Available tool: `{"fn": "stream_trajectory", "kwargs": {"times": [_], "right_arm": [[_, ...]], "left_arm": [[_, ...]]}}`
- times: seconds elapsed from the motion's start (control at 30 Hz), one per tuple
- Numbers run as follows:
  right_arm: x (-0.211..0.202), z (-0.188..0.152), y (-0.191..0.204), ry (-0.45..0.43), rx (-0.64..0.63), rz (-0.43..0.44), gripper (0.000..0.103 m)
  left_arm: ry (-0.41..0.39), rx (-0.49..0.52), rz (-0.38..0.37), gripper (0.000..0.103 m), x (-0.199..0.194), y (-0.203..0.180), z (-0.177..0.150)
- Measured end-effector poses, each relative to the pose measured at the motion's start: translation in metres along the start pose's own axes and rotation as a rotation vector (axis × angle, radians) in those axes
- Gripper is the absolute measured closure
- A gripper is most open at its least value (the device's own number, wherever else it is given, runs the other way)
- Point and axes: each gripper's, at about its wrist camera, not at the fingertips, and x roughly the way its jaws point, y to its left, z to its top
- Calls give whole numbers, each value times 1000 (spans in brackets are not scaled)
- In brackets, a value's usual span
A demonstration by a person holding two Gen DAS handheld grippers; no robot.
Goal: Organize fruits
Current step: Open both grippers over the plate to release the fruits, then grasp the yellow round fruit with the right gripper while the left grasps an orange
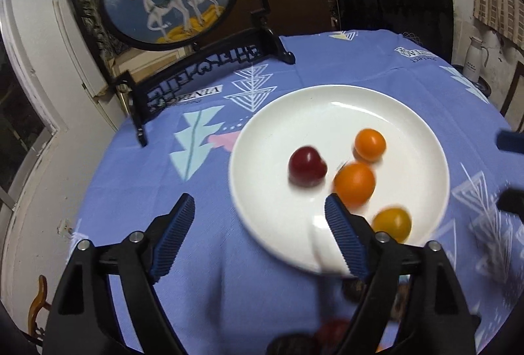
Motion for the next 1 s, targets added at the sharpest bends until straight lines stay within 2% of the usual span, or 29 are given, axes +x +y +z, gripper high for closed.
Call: {"fn": "stream_trajectory", "kwargs": {"times": [0.2, 0.37, 0.5, 0.67, 0.77, 0.8, 0.87, 0.9, 0.97, 1.0], "right_arm": [[-33, -71, 41, 106, -171, 28, 29], [-25, -112, 52, 197, -193, 38, 29], [-28, -114, 62, 167, -185, 75, 29], [-25, -104, 102, 132, -366, 123, 31], [-3, -100, 120, 184, -460, 124, 39], [5, -100, 123, 211, -490, 111, 46], [14, -102, 126, 213, -552, 30, 53], [13, -99, 123, 212, -554, 19, 66], [6, -92, 112, 224, -494, 61, 66], [0, -91, 107, 205, -480, 56, 66]], "left_arm": [[-14, 54, -21, 18, -47, 14, -48], [20, 88, -92, 18, -71, 14, -88], [29, 176, -188, 18, -89, -5, -115], [45, 209, -235, 18, -96, -18, -134], [63, 207, -244, 18, -94, -22, -137], [67, 212, -248, 18, -93, -24, -138], [70, 235, -260, 18, -95, -32, -143], [69, 249, -270, 18, -96, -37, -144], [64, 263, -292, 18, -96, -43, -144], [60, 268, -302, 18, -96, -47, -143]]}}
